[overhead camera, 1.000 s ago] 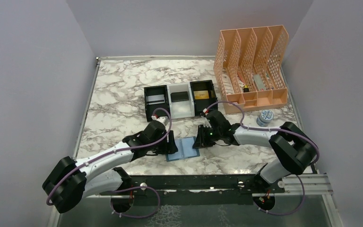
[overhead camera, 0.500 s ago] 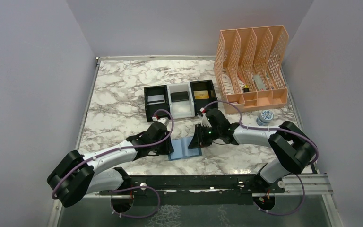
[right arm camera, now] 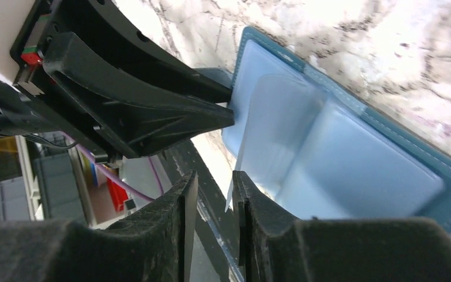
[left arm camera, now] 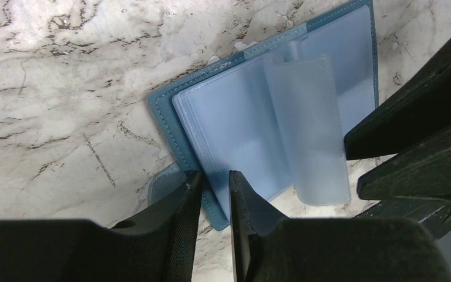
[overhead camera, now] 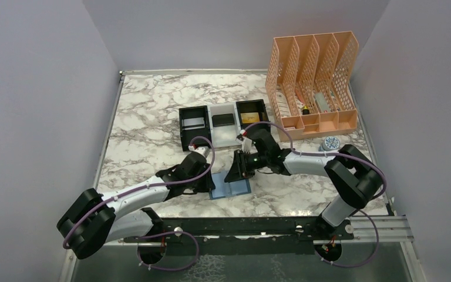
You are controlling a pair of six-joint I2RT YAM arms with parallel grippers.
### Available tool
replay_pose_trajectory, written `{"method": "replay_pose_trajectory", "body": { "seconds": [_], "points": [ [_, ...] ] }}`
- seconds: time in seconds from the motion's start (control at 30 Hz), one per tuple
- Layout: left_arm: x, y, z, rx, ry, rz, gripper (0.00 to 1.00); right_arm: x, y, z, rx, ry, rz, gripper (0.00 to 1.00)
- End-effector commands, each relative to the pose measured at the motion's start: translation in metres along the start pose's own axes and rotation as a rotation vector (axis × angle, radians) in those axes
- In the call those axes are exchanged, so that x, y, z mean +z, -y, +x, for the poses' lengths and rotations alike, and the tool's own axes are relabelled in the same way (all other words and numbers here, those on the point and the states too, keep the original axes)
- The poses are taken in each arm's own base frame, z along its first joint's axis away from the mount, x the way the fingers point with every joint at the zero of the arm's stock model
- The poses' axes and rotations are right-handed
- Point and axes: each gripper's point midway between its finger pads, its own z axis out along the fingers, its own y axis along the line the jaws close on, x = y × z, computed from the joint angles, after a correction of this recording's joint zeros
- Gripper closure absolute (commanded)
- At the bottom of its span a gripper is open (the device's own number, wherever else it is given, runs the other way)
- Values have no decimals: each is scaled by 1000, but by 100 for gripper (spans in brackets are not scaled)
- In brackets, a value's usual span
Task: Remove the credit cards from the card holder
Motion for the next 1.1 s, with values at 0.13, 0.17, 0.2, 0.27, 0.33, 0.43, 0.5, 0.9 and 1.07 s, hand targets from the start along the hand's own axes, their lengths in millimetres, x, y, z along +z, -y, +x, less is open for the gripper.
{"method": "replay_pose_trajectory", "body": {
  "seconds": [0.13,0.17,0.2,0.27,0.33,0.43,0.5,0.9,1.07],
  "points": [
    [0,-4,3,1,13,-12,75,16,-30,-1,-74,-77,-142,67],
    [-1,-5,3,-4,14,-13,75,14,-31,-3,-91,-62,-133,67],
    [-1,-6,3,-7,16,-15,75,10,-31,-8,-109,-34,-99,65],
    [0,-7,4,-15,20,-21,75,-1,-27,-17,-145,34,-21,61],
    [0,-8,5,-19,19,-21,76,-16,-11,-29,-146,118,136,54],
    [0,-8,5,-14,16,-20,76,-40,29,-35,-129,201,376,48],
    [0,-8,6,-10,13,-18,76,-49,49,-30,-102,214,460,47],
    [2,-4,6,3,-2,-7,76,-11,72,16,30,28,353,62],
    [3,-3,6,6,-7,-4,77,-8,46,10,-6,56,221,87]
  ]
}}
